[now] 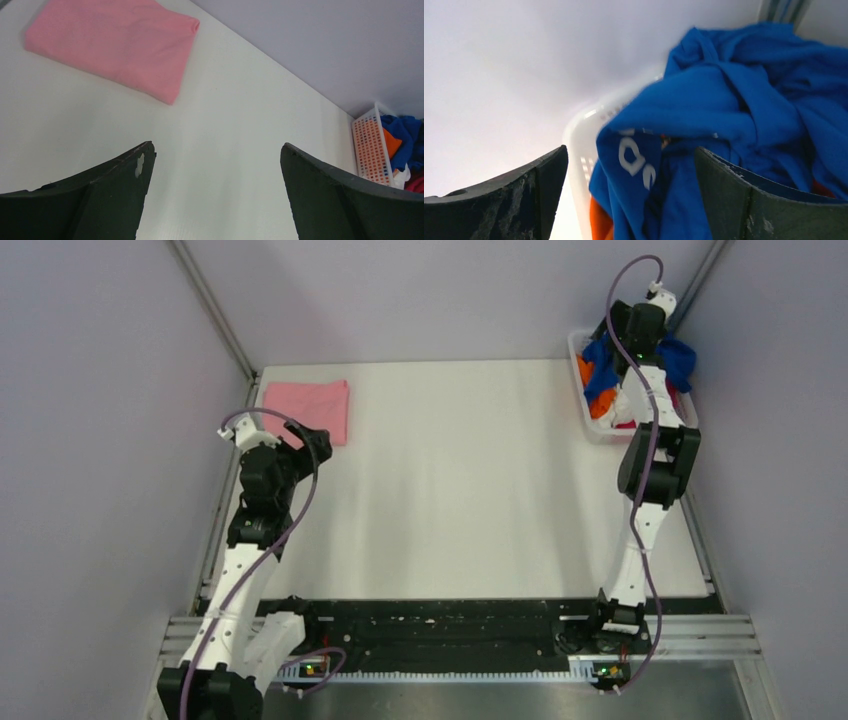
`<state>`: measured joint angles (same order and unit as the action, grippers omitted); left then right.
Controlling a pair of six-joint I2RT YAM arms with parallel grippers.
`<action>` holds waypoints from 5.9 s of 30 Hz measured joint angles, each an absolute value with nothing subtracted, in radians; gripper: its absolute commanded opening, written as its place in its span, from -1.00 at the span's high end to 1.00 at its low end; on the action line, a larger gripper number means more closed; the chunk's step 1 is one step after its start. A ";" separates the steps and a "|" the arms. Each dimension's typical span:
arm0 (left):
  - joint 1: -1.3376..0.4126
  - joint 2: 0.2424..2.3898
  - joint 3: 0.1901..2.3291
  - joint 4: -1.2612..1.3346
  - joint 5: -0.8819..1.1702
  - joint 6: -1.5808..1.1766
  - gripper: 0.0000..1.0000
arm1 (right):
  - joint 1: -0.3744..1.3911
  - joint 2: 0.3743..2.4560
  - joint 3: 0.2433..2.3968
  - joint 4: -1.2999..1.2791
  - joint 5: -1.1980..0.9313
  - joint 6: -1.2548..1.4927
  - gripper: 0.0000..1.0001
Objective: Fold and stack the t-shirts
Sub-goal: Grab crumpled tshirt from bin with the right arm, then move the tshirt to the center of the board, then flatten out the tshirt
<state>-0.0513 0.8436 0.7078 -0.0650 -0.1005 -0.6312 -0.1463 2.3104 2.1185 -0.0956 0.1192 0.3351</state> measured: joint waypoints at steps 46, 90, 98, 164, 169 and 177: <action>-0.052 0.663 0.666 -0.157 0.059 -0.636 -0.98 | 0.086 1.695 2.271 0.044 -0.567 0.626 1.00; -0.284 1.026 0.571 -0.569 0.056 -0.775 -0.97 | 0.611 1.001 0.686 -0.413 0.188 0.660 -0.95; -0.354 1.021 0.528 -0.656 -0.020 -0.822 -0.84 | 0.970 1.174 0.627 -0.379 0.322 0.797 -0.91; -0.453 1.112 1.908 -0.545 -0.497 -0.381 1.00 | 0.619 0.939 1.557 -0.200 0.331 0.077 1.00; -0.452 1.198 2.009 -0.516 -0.573 -0.334 0.97 | 0.619 1.004 1.659 -0.185 0.382 -0.021 1.00; -0.235 1.553 2.175 -0.532 -0.498 -0.375 1.00 | 0.471 1.248 1.650 -0.093 0.385 -0.084 1.00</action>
